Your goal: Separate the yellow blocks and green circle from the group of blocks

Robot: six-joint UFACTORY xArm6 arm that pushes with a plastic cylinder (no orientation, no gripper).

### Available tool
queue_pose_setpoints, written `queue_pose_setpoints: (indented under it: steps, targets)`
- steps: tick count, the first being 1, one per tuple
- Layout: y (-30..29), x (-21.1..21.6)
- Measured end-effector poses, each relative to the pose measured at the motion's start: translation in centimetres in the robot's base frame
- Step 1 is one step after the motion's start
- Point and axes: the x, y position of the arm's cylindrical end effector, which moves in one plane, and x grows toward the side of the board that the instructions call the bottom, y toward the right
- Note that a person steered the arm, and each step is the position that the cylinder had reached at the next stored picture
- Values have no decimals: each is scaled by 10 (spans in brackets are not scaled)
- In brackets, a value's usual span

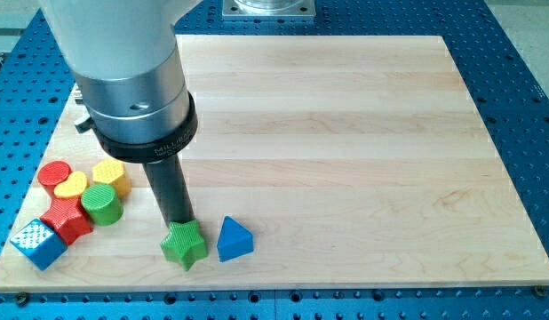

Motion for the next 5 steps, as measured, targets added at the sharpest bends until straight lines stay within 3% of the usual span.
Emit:
queue_pose_setpoints:
  steps: [1,2,3,5]
  targets:
    - [-4,-8]
    - [-2,-61]
    - [-33,-109]
    - [-144,-131]
